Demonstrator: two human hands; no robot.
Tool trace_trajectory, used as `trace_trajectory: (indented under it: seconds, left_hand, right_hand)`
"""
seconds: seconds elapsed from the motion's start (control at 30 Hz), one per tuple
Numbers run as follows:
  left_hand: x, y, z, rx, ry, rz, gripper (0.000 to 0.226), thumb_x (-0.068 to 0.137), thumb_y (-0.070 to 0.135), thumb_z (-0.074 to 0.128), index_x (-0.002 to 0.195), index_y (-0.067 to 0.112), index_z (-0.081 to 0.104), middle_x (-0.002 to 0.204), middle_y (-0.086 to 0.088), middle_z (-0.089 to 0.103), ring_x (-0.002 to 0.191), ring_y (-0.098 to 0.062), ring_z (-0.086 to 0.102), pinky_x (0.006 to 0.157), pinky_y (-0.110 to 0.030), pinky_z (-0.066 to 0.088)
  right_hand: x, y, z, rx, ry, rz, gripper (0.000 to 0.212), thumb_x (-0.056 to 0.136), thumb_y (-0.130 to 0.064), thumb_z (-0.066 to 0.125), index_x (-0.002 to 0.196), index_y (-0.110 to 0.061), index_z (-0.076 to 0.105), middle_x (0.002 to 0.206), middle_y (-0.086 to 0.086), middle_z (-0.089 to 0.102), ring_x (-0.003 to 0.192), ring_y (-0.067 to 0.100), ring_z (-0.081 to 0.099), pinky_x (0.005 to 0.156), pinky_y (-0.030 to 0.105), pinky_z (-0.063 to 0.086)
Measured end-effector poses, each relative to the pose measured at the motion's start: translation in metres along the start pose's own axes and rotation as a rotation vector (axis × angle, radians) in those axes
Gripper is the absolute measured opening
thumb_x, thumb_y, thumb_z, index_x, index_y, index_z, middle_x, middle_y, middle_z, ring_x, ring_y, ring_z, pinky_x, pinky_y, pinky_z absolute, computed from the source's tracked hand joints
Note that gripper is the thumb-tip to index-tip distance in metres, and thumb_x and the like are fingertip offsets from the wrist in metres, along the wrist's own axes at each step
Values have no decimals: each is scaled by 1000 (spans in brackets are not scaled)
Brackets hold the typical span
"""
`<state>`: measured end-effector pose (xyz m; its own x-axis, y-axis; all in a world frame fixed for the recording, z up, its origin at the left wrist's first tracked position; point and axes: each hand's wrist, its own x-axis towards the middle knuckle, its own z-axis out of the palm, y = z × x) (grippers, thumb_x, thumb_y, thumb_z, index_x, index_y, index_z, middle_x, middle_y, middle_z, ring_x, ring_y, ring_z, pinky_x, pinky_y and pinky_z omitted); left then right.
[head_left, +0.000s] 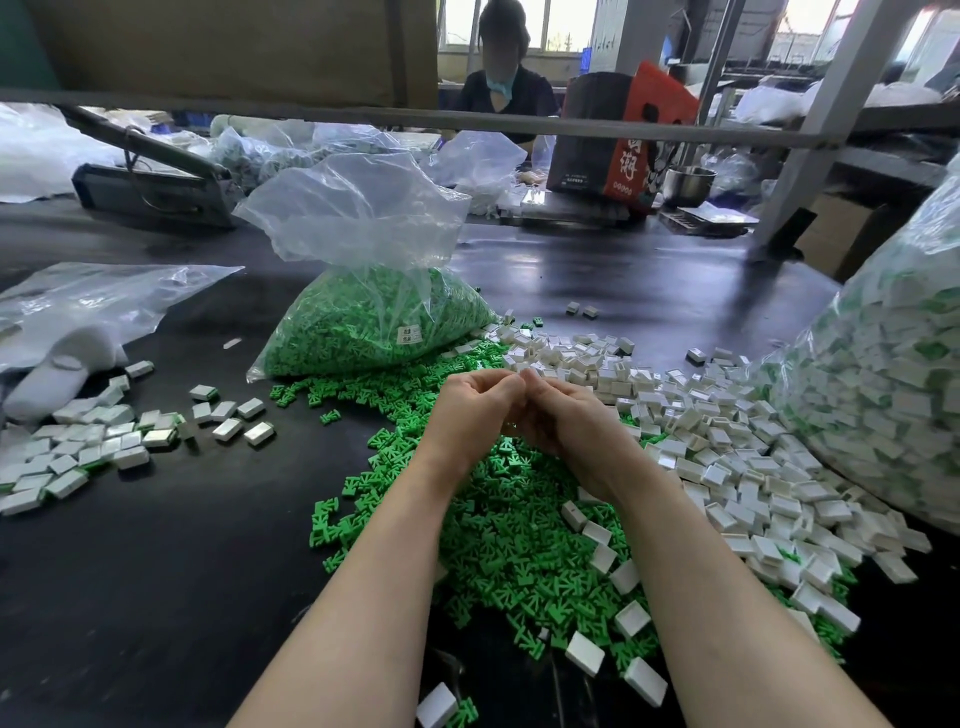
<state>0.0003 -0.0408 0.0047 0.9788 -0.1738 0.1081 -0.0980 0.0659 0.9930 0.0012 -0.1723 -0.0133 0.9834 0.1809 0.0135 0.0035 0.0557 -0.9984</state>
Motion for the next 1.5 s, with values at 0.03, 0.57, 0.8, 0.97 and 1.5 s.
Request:
trace_trajectory:
  seconds: [0.03,0.57,0.8,0.97,1.5]
  left_hand:
    - [0,0,-1,3,-10,-8,25,91,2,53,74,9,71,55,4,63,50,-8,59,50,-18,48]
    - [11,-3,-77,361,247,-49,12,84,28,74,93,21,74,79,8,73,70,-4,65,56,-16,48]
    - [-5,-12,-143,911,688,-317,21,80,34,74,91,17,74,101,-14,71,98,-35,64,80,-38,48]
    - [-11,-9,-145,1058,807,-477,32,84,24,62,112,10,67,118,-20,64,113,-42,57,94,-46,43]
    - [14,14,-31,737,200,78,7,89,22,67,84,25,63,78,11,64,71,-5,61,57,-20,47]
  right_hand:
    - [0,-1,1,3,5,17,53,93,-51,52,98,-1,69,61,-5,56,54,8,46,47,17,37]
    - [-3,-22,-11,-301,177,14,36,103,-28,46,77,-10,64,57,0,58,45,5,48,43,14,35]
    - [-6,-23,-30,-586,334,9,28,100,-24,53,77,-15,65,64,3,63,59,16,54,60,28,44]
    - [-9,-26,-46,-870,416,72,19,96,-29,59,89,-11,64,81,8,68,79,25,64,74,39,52]
    - [-6,-15,-35,-1322,345,120,36,92,-48,60,112,-18,61,108,1,64,100,19,59,85,31,50]
